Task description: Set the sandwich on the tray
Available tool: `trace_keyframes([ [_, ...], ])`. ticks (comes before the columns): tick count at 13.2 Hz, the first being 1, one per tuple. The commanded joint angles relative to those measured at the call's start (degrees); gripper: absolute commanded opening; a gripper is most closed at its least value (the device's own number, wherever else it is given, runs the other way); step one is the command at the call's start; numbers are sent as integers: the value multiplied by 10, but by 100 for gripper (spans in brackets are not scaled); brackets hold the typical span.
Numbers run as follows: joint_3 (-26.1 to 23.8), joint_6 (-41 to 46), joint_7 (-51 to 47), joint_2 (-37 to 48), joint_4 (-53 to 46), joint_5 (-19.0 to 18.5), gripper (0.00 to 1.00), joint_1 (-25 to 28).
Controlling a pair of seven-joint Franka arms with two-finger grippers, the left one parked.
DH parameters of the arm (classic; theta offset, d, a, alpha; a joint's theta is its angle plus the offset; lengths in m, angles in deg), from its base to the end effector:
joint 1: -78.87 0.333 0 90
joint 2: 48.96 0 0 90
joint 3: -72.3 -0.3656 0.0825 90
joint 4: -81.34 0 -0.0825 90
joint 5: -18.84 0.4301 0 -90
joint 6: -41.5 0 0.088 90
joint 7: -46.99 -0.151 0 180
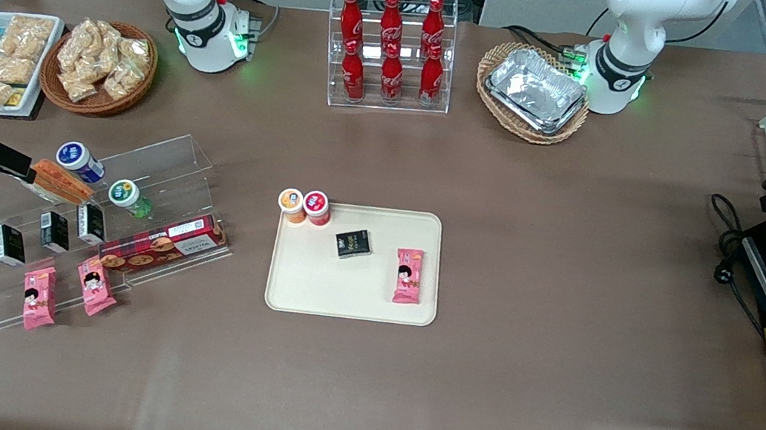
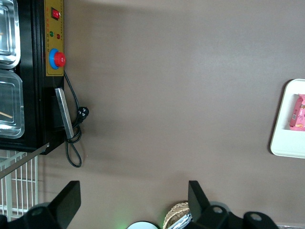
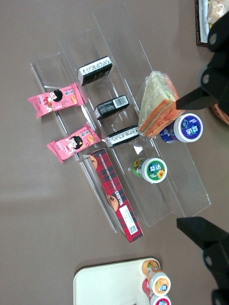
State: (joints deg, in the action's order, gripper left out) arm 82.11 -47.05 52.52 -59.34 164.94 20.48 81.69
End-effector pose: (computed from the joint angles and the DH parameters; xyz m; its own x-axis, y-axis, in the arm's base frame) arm 0.6513 -0.0662 0.5731 0.9955 -0.0243 -0.0918 -0.0251 -0.9997 -0.0067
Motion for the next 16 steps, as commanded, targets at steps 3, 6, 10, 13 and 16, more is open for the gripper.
trace_keyframes([
  [3,12,5,-146,11,12,-3,100,-12],
  [6,20,34,-243,15,13,4,100,-25],
  [10,22,51,-377,27,35,24,100,-55],
  [13,22,50,-421,28,38,27,100,-87],
  [16,22,23,-506,36,68,52,100,-109],
])
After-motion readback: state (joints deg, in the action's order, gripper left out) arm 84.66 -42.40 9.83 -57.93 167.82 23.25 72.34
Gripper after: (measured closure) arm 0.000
